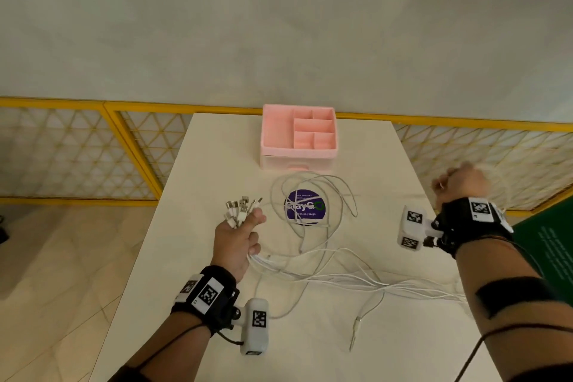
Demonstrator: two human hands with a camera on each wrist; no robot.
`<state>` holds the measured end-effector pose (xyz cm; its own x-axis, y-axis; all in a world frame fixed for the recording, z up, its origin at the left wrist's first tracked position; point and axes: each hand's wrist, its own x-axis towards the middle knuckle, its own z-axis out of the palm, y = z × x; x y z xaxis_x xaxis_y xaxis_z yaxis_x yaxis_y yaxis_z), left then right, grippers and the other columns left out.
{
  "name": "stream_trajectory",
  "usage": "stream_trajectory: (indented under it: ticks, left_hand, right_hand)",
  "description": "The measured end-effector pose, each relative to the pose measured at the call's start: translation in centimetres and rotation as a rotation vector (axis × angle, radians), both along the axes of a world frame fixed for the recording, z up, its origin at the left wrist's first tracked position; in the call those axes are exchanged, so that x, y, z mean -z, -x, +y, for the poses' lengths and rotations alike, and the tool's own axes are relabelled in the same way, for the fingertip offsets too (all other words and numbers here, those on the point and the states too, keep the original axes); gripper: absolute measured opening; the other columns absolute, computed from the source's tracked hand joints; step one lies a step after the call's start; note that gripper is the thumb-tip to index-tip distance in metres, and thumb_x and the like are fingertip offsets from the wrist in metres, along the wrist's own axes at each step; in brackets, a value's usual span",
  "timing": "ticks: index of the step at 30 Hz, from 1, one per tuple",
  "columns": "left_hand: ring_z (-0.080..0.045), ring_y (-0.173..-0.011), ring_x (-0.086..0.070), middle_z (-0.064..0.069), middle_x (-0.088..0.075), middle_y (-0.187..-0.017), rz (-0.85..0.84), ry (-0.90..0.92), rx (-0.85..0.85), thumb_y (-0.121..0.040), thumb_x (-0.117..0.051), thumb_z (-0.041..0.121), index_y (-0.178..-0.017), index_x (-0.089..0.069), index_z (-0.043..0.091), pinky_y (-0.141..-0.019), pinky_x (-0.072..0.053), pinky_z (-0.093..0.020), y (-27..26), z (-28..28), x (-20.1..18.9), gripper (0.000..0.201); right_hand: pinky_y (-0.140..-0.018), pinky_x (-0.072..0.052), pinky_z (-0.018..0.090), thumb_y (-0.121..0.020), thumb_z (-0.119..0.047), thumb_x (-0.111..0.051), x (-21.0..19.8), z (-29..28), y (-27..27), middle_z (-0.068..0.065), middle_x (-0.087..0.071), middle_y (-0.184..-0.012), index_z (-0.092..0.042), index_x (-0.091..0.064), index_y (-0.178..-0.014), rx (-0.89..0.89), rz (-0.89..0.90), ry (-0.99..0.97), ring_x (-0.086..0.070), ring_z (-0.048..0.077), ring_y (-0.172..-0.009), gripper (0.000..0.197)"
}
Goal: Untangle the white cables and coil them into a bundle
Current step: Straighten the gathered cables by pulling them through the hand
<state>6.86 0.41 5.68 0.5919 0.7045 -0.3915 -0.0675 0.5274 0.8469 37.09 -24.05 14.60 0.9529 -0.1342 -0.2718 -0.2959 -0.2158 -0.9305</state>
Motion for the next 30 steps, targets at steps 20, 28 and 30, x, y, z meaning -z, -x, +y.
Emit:
stream_trajectory:
  ticks: [20,28,30]
  left_hand:
    - [-0.007,-0.041,-0.021,0.006,-0.027,-0.054,-0.155,0.074,-0.122,-0.099,-0.059,0.039,-0.065,-0.039,0.02,-0.038,-0.018,-0.021,-2.1,-0.5,-4.0,0.043]
    - [-0.006,-0.041,-0.024,0.006,-0.029,-0.056,-0.183,0.12,-0.239,-0.098,-0.06,0.039,-0.068,-0.046,0.022,-0.036,-0.021,-0.02,-1.0,2.4,-3.6,0.038]
    - [-0.007,-0.041,-0.024,0.006,-0.029,-0.056,-0.188,0.124,-0.239,-0.098,-0.059,0.04,-0.068,-0.045,0.022,-0.036,-0.021,-0.02,-1.0,2.6,-3.6,0.038]
  right_hand:
    - [-0.065,-0.043,0.033,-0.094,-0.035,-0.059,7.2,11.0,22.0,0.001,-0.058,-0.076,-0.017,-0.053,-0.082,-1.417,-0.254,0.434,-0.057,0.023,-0.072,0.022]
    - [-0.071,-0.047,0.032,-0.085,-0.07,-0.055,14.1,0.2,15.0,-0.005,-0.058,-0.069,-0.027,-0.054,-0.061,-1.167,-0.052,0.88,-0.06,0.021,-0.076,0.049]
    - [-0.074,-0.048,0.033,-0.086,-0.068,-0.055,14.6,-2.9,13.4,-0.005,-0.058,-0.07,-0.026,-0.055,-0.061,-1.092,-0.035,0.931,-0.061,0.021,-0.078,0.048]
